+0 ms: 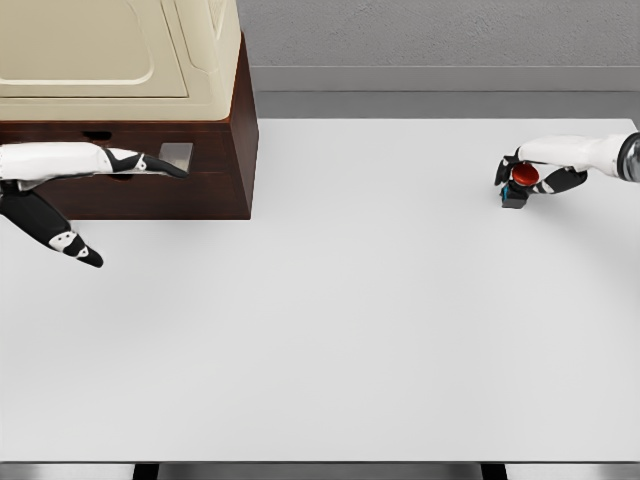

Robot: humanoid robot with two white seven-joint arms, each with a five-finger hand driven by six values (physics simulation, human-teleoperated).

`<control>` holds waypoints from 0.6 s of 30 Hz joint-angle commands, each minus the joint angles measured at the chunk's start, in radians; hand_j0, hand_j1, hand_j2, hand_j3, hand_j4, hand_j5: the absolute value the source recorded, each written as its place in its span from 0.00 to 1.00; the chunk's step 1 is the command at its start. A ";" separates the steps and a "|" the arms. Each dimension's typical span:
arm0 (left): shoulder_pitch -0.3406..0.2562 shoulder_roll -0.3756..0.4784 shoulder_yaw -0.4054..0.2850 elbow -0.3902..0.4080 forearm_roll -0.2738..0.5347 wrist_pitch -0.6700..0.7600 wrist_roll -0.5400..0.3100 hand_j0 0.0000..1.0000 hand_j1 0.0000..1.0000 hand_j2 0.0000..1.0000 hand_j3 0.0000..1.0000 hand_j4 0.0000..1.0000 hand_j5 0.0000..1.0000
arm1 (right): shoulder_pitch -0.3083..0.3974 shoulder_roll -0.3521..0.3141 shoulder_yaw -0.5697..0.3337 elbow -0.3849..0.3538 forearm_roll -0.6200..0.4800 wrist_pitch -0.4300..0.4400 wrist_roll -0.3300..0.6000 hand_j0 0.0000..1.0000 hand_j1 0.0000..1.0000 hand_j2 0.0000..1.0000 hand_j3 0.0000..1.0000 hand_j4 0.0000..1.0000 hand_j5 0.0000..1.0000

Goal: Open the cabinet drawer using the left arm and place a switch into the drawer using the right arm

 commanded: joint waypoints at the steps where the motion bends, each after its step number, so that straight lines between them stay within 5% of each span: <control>1: 0.000 0.008 0.002 0.000 0.008 0.036 0.000 1.00 1.00 1.00 1.00 1.00 1.00 | -0.001 0.000 0.002 0.000 0.003 -0.004 0.003 0.51 0.51 0.51 0.51 0.51 0.51; 4: 0.025 0.020 0.038 0.002 0.002 0.086 0.000 1.00 1.00 1.00 1.00 1.00 1.00 | 0.000 0.000 0.002 0.000 0.003 -0.005 0.003 0.49 0.49 0.49 0.49 0.49 0.49; 7: 0.219 0.034 0.237 0.005 0.007 0.085 0.000 1.00 1.00 1.00 1.00 1.00 1.00 | -0.002 0.000 0.002 -0.006 0.003 -0.005 0.003 0.49 0.49 0.49 0.49 0.49 0.49; 8: 0.235 0.034 0.254 0.003 0.007 0.086 0.000 1.00 1.00 1.00 1.00 1.00 1.00 | -0.003 0.000 0.002 -0.008 0.003 -0.005 0.003 0.49 0.49 0.49 0.49 0.49 0.49; 18: 0.230 0.031 0.286 0.003 0.025 0.108 0.000 1.00 1.00 1.00 1.00 1.00 1.00 | -0.017 0.000 -0.001 -0.023 0.002 -0.023 0.003 0.48 0.48 0.48 0.48 0.48 0.48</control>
